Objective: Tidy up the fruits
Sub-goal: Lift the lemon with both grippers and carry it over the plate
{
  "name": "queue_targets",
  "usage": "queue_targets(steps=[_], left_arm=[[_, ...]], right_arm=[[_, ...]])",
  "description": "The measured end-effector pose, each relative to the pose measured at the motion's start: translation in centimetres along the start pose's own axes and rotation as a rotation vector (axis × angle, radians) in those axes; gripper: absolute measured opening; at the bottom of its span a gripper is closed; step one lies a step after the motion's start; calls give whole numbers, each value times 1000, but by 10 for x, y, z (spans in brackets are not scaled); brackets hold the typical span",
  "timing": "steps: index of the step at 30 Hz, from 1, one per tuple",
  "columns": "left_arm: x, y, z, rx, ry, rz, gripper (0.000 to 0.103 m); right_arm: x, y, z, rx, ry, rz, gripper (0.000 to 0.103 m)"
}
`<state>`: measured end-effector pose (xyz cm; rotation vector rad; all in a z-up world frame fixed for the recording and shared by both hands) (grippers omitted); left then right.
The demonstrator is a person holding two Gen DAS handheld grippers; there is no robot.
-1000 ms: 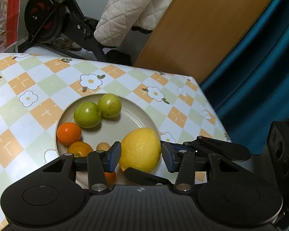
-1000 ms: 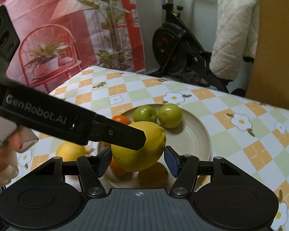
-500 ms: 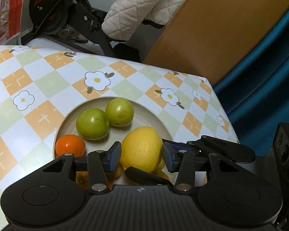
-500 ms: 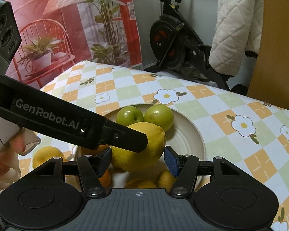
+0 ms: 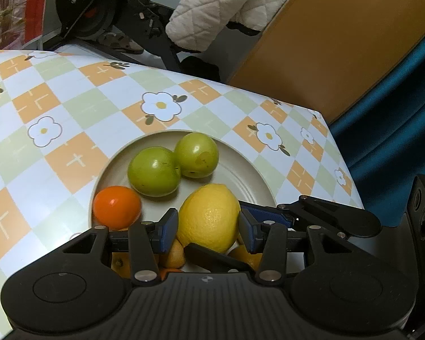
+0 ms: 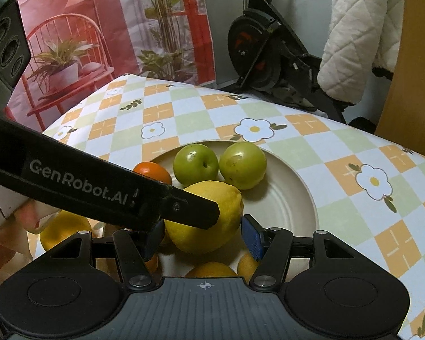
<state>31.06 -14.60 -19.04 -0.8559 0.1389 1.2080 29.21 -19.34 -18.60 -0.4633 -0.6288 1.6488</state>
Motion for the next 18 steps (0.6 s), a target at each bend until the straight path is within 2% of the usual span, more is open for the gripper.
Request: queue_targets(steps=[8,14,18], left_arm=[[7,2,5,-8,-28,27,49],[14,-1,11,-32,-19,63,49],[12,-2,15,-41,-22,62,52]], right_arm=[[9,-6,-5,-3,-16,34,56],[13,-8,-7,-7,-23,44,56],[15,-9,-7,1,-7,51,57]])
Point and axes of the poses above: each gripper's, at about its wrist camera, not at the fingertips, and z roughly against the way its jaws point, x to its left, y to its underside, the point moved 8 cm from there along -z, roughly the way its jaws point, and after that the axes turned 9 degrees about y, right-handed, at the moved point
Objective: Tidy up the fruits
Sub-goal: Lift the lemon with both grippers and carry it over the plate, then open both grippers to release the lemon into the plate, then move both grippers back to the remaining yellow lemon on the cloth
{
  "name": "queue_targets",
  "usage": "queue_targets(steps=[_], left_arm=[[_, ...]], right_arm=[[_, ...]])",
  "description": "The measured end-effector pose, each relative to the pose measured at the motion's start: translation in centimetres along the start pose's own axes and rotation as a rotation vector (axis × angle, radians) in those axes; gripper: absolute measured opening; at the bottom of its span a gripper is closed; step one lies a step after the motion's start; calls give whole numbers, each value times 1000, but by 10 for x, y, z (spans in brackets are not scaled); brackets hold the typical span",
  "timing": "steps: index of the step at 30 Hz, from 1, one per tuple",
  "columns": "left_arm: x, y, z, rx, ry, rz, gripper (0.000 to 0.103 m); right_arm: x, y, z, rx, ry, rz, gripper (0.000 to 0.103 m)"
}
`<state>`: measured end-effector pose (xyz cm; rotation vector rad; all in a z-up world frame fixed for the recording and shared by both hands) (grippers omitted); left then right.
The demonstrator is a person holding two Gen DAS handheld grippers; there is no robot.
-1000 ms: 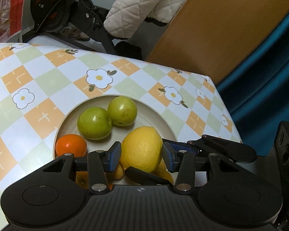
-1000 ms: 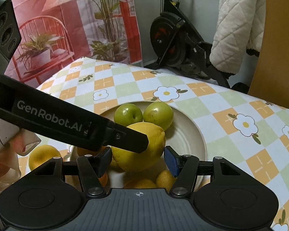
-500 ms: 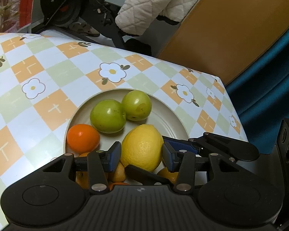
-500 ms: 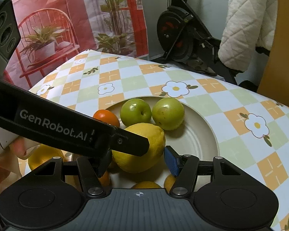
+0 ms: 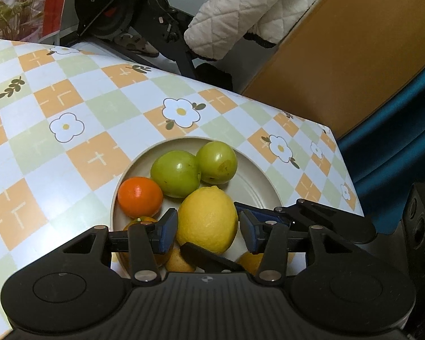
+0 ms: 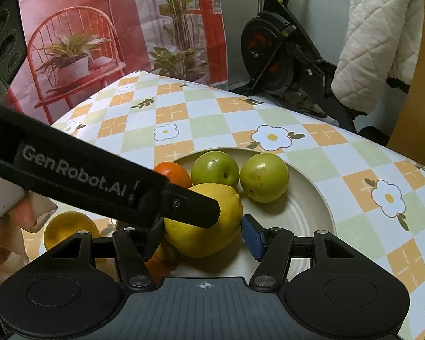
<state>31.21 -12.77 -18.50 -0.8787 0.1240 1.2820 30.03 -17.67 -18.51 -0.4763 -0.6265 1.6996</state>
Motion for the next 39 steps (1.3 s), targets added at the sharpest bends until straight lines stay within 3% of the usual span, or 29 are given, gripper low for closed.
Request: queue_targets(steps=[7,15,23,31,39], left_arm=[[0,0,12,-20,-20,3,56],[-9,-5,45,-72,-24,-34,57],[-12,-10,109,-171,-54,-106,57],[17,9,162,-172,-150,-177,56],[40,39,172,-126,-186,-181,56]], right_arm=[[-3,2,10,2,33,-7,70],[-4,-3,37,-37,67,-1,70],[-3,-23,83,-120,92,-1,70],[30,-24,106,-156,76,-3,70],[80,-4,93,-113,38,18,70]])
Point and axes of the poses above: each gripper's, at about its wrist camera, not at the fingertips, and z roughly against the way its jaws point, x to its left, y to its underside, the point moved 8 cm from there along -z, roughly the way its jaws point, and after that the axes turned 9 degrees about y, right-handed, at the moved point
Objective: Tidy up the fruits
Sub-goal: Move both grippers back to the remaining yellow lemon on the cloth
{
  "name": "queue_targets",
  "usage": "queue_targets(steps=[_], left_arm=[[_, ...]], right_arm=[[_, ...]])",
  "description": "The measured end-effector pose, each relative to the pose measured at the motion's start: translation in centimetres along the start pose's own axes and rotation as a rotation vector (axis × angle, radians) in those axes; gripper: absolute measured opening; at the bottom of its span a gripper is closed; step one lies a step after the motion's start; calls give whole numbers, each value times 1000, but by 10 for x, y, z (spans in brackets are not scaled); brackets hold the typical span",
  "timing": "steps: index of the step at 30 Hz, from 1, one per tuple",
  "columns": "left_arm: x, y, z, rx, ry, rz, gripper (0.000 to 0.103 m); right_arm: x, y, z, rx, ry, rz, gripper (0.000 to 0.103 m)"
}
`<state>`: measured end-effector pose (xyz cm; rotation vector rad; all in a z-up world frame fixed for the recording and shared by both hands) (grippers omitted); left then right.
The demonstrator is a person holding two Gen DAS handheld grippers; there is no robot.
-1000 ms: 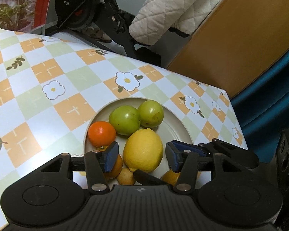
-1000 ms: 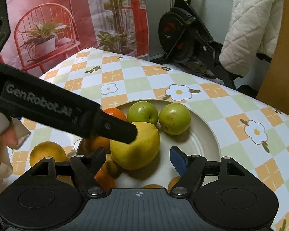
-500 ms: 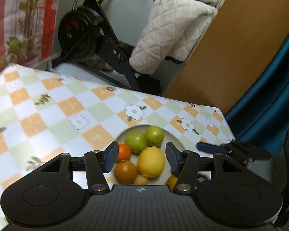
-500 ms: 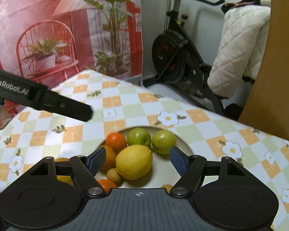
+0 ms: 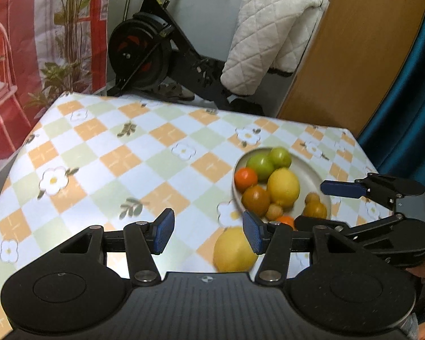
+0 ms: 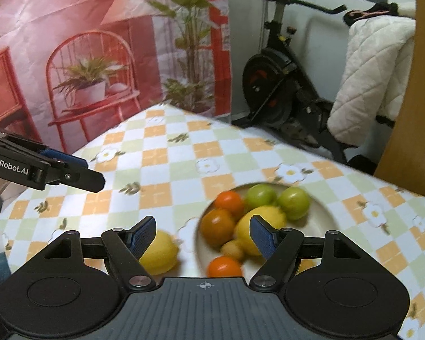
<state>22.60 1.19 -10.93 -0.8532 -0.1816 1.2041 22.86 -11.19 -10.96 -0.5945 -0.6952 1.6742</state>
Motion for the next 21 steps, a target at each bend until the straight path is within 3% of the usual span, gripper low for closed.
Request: queue_targets(steps=[9,21], left_arm=[[8,24,-12,38,28,36,54],[21,34,-28,53,55,110,49]], right_arm=[[39,30,-20,69,-8,117,64],[55,33,-38,90,-57,235,61]])
Point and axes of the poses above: each gripper's, at about its wrist camera, not at the fingertips, and z roughly against the way its jaws point, x to its left, y to its underside, the point moved 8 cm from there along -z, roughly the way its jaws point, and after that the axes turned 9 degrees about y, right-handed, at the moved point
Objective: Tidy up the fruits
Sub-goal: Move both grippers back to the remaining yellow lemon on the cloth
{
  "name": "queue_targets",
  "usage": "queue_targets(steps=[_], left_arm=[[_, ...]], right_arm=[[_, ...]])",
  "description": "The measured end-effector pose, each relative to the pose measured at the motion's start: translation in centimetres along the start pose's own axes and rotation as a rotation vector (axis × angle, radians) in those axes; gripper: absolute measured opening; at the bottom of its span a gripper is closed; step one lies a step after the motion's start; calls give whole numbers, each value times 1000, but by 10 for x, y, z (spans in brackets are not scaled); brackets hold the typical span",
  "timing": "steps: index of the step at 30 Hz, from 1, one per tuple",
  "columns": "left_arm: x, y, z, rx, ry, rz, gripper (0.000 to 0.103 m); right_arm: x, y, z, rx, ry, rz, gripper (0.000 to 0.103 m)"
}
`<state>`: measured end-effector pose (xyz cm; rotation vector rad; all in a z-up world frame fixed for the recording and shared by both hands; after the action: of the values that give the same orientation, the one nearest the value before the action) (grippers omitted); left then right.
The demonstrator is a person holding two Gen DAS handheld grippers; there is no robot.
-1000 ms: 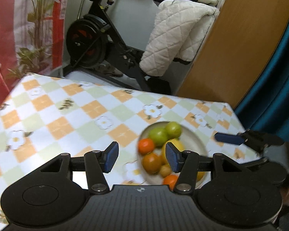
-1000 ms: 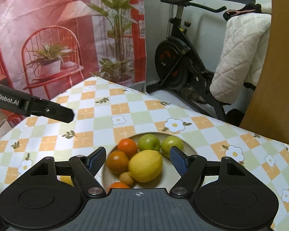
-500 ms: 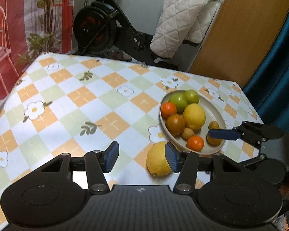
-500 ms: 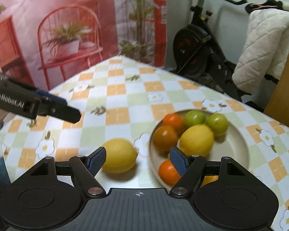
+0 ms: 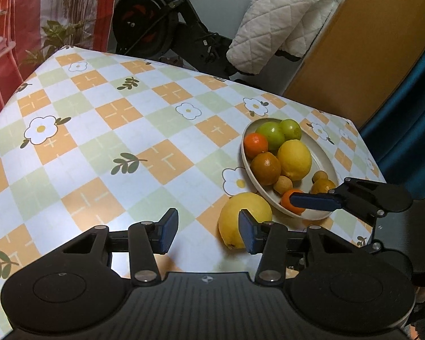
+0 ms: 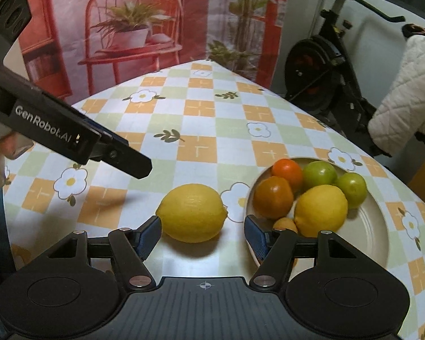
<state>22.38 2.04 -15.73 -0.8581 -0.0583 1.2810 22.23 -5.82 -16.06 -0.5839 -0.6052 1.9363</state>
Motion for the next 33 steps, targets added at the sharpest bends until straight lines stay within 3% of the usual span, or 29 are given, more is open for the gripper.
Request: queue_targets(steps=[12,16,29,33], left_arm=[[8,-1,-10,12,25,42,49],[4,1,-15,19,42,46,49],[3,8,-25,44,55,56,49],[2,7,-25,39,70,71,49]], right_arm=[[11,-7,-19,16,-57,42,58],[12,-6,-22,19,-64,38,62],[14,7,-14,30,-87,17,63],[14,8,-11,25,-75,30,58]])
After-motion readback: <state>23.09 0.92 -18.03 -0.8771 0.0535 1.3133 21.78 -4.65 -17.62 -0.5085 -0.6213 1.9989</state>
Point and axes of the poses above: each gripper's, at about its wrist camera, not at the fingertips, and z roughly against the way its jaws point, x to its left, y to its underside, the point moved 8 cm from there along -z, roughly the way its jaws point, and after that the axes turned 9 degrees about y, right-handed, at the moved point
